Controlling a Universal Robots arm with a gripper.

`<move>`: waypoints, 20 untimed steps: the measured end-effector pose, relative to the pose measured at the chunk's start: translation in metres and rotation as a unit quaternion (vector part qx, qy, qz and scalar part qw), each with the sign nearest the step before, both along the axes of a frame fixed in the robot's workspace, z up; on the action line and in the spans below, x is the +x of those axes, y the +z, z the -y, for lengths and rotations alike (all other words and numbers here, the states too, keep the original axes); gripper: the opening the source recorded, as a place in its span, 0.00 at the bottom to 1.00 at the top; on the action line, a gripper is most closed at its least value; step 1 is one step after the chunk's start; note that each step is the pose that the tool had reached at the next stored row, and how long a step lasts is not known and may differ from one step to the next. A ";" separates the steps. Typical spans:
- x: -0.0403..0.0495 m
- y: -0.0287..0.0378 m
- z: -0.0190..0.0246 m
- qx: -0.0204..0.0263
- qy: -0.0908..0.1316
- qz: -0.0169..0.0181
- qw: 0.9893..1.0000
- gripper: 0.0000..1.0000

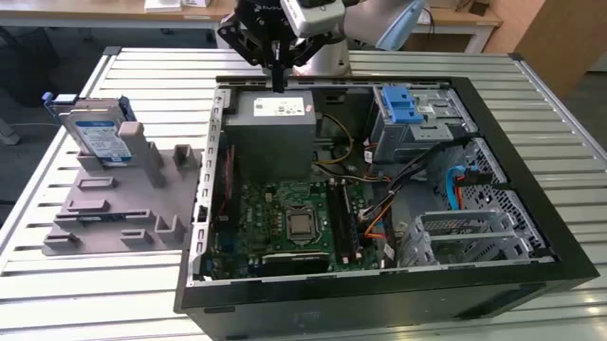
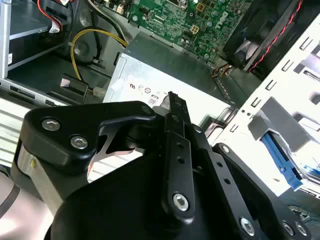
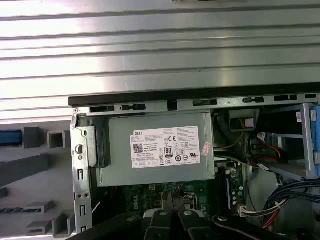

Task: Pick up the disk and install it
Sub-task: 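Reach for the disk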

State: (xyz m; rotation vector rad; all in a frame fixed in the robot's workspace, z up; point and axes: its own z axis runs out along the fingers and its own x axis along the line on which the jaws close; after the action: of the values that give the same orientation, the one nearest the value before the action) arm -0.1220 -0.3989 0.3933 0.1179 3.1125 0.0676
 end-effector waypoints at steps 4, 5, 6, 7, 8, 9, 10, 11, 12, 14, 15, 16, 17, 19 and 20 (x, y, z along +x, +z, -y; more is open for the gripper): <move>-0.0002 0.0000 0.0000 0.000 0.000 0.000 1.000 0.11; -0.0003 0.0000 0.0000 0.000 0.000 0.000 1.000 0.11; -0.0007 0.0000 0.0000 0.000 0.000 0.000 1.000 0.11; -0.0012 0.0000 0.0000 0.000 0.000 0.000 1.000 0.11; -0.0018 0.0000 0.0000 0.000 0.000 0.000 1.000 0.11; -0.0022 -0.0001 0.0000 0.000 0.000 0.000 1.000 0.11; -0.0027 -0.0001 0.0000 0.000 0.000 0.000 1.000 0.11; -0.0033 -0.0001 0.0000 0.000 0.000 0.000 1.000 0.11; -0.0041 -0.0001 0.0000 0.000 0.000 0.000 1.000 0.11; -0.0051 -0.0002 0.0000 0.000 0.000 0.000 1.000 0.11; -0.0056 -0.0002 0.0000 0.000 0.000 0.000 1.000 0.11; -0.0067 -0.0002 0.0000 0.000 0.000 0.000 1.000 0.11; -0.0077 -0.0003 0.0000 0.000 0.000 0.000 1.000 0.11; -0.0092 -0.0004 0.0000 0.000 0.000 0.000 1.000 0.11; -0.0097 -0.0005 0.0000 0.000 0.000 0.000 1.000 0.11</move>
State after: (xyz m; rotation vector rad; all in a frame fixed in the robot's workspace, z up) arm -0.1317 -0.3989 0.3928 0.1180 3.1125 0.0677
